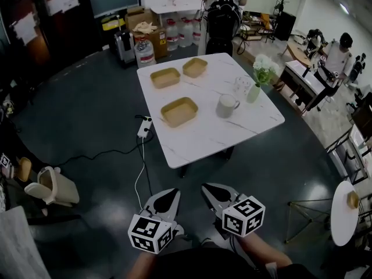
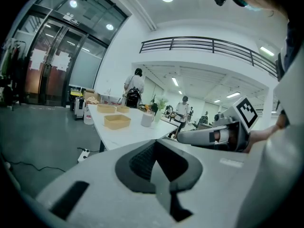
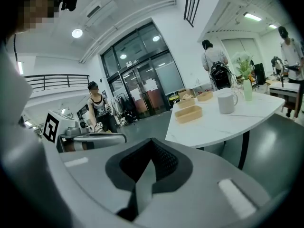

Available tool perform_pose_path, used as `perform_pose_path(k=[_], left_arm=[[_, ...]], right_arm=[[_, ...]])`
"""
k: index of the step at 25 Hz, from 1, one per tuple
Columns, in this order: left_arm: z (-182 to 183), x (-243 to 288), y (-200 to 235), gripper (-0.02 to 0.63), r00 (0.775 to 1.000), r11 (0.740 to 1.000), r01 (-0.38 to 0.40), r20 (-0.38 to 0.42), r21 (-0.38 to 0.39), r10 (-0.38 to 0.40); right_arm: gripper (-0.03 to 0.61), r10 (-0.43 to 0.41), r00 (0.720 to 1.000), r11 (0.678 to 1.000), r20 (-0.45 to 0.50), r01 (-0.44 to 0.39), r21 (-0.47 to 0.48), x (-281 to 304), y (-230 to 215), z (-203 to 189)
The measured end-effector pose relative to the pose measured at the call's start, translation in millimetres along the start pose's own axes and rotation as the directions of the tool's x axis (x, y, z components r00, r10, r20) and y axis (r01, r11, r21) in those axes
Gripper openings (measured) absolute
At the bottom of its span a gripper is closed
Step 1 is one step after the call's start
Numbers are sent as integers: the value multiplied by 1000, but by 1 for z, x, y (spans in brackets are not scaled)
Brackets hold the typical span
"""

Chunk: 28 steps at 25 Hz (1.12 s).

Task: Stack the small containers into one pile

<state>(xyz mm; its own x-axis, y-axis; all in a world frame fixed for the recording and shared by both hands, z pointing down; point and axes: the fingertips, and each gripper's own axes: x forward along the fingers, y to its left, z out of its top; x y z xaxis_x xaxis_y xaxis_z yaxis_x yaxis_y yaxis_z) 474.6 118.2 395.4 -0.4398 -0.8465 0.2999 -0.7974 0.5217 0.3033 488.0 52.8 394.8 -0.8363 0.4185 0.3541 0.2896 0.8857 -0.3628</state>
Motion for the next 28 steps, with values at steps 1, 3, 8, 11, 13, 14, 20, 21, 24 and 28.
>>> perform_pose_path(k=[1,3,8,11,13,14,20,21,24,28], left_arm=[[0,1,7,-6,1000,1000,0,-6,-3,0],[2,0,22,-6,1000,1000,-1,-16,-5,1],[2,-6,50,-6,1000,1000,-1,-31,9,2],[3,-6,62,-6,999,1000,-1,-35,16,1],[6,-4,67,-6,999,1000,2,-34,19,-2],[7,-2,69,-6,999,1000,3,-34,19,-2],[16,13,89,-6,999,1000,-8,-34,20,9],[18,16,92,-6,999,1000,-11,-32,20,11],[25,31,103,-6,1000,1000,-22,-23,12,22],[37,59,120,-6,999,999,-43,-31,17,43]], right_arm=[[-3,2,1000,1000,-5,-2,-2,7,1,1],[-3,-1,1000,1000,-9,1,-2,19,3,2],[-3,19,999,1000,-34,-19,4,49,17,-2],[-3,28,999,999,-44,-29,-14,65,22,0],[-3,24,999,999,-44,-25,-20,72,22,6],[-3,21,999,1000,-43,-22,-22,75,20,8],[-3,-6,999,999,-43,5,-38,96,2,24],[-3,-13,999,999,-43,11,-38,101,-3,27],[-3,-19,999,999,-40,17,-37,115,-20,36],[-3,3,999,999,-37,-5,-37,139,-42,54]])
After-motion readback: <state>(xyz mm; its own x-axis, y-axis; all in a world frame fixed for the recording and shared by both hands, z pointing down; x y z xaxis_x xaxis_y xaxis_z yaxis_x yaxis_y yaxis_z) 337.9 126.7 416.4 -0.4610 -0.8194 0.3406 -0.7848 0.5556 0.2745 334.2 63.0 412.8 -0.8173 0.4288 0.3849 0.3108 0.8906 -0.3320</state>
